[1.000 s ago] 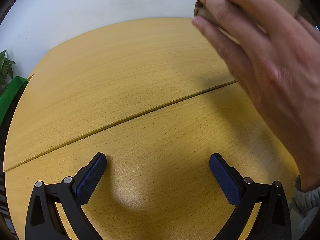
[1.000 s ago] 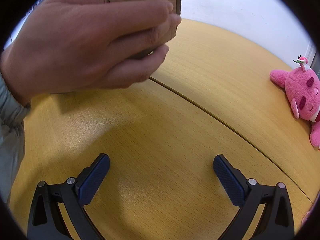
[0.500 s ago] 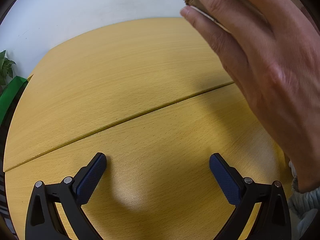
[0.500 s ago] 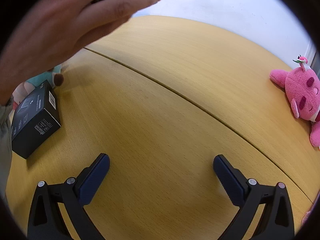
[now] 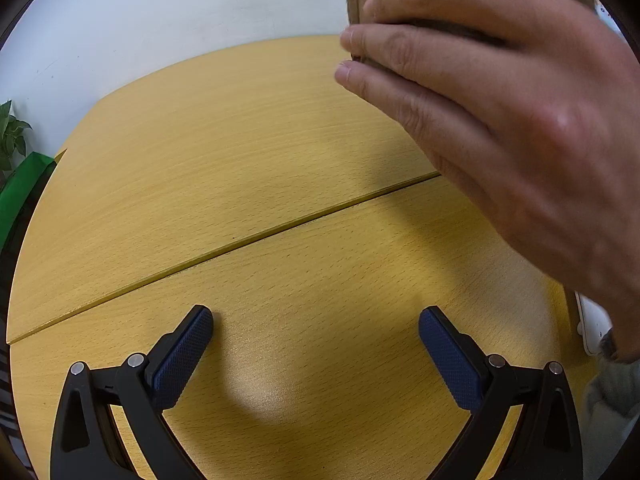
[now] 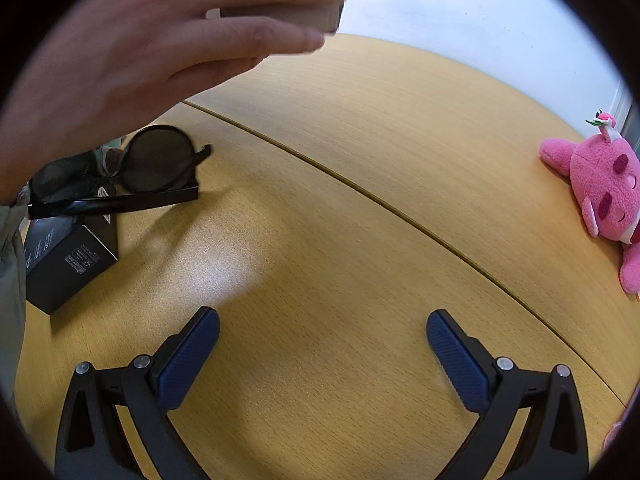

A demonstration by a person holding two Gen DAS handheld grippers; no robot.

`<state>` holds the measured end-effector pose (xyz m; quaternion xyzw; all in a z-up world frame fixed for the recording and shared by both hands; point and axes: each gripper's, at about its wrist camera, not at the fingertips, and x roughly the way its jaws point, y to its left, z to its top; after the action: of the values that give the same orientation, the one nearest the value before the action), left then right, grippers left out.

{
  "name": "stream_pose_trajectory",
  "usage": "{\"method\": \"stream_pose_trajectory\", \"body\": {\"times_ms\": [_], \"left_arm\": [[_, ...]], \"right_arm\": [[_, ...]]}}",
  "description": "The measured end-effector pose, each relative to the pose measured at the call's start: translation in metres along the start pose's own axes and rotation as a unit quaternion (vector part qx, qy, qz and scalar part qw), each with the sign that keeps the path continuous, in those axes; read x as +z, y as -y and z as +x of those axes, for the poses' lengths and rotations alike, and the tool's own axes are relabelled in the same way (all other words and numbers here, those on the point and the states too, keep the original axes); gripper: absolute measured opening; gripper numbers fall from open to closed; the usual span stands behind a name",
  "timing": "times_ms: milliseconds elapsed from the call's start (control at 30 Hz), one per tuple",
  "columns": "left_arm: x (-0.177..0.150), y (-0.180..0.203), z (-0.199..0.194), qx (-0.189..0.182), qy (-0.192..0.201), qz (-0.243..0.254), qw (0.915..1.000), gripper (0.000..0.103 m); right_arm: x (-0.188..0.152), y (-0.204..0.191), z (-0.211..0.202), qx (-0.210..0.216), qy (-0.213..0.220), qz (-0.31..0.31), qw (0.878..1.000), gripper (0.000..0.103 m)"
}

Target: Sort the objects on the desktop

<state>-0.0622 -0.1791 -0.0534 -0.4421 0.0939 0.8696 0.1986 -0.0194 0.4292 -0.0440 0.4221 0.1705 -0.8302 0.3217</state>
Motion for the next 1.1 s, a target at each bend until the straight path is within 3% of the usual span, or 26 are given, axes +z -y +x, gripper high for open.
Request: {"method": "stream_pose_trajectory", "body": {"times_ms": [1100], "left_arm": [[-0.0010,0.0028,-0.0010,0.000,0.000,0.001,1.0000,0.103]], "right_arm": [[-0.0010,-0.0045,-0.0051,0.000,0.000,-0.001,1.000,0.103]]}}
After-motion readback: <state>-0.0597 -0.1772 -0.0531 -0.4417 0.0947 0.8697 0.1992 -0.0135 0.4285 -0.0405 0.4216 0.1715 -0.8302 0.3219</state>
